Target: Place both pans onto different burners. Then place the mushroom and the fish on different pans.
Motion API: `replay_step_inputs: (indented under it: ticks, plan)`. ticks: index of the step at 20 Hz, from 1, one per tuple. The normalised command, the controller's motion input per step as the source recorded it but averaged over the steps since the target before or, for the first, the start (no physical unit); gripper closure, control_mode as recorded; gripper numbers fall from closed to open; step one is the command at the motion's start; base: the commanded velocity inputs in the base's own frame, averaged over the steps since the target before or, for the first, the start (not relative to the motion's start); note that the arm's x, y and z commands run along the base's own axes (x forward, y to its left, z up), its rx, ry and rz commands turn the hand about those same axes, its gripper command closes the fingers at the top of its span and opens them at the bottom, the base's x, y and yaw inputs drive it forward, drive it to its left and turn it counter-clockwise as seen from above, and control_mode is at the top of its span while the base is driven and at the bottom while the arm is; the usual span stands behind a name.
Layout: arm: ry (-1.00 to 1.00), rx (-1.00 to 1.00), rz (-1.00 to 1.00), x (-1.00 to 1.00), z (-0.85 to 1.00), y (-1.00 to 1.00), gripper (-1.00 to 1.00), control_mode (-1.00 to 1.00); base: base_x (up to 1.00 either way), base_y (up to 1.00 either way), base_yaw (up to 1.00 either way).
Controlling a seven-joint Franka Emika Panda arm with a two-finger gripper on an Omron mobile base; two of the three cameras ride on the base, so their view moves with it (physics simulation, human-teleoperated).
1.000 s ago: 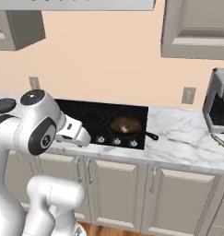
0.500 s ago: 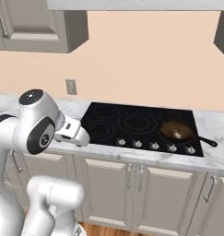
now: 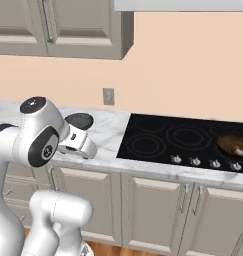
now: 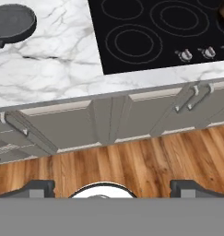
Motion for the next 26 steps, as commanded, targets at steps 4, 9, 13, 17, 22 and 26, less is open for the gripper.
replay_step_inputs:
  ticks: [4, 9, 13, 17, 22, 26]
  plan:
    - [0.0, 0.0, 0.0, 0.0, 0.0, 0.0, -1.0, 1.0, 0.08, 0.7, 0.0]
    - [0.0, 0.0, 0.0, 0.0, 0.0, 0.0, -1.0, 1.0, 0.38, 0.3, 0.0]
    - [0.0, 0.0, 0.0, 0.0, 0.0, 0.0, -1.0, 1.0, 0.46, -0.04, 0.0]
    - [0.0, 0.0, 0.0, 0.0, 0.0, 0.0, -1.0, 1.0, 0.04, -0.44, 0.0]
    - [0.0, 0.0, 0.0, 0.0, 0.0, 0.0, -1.0, 1.0, 0.0, -0.51, 0.0]
    - [0.0, 0.0, 0.0, 0.0, 0.0, 0.0, -1.0, 1.0, 0.2, -0.11, 0.0]
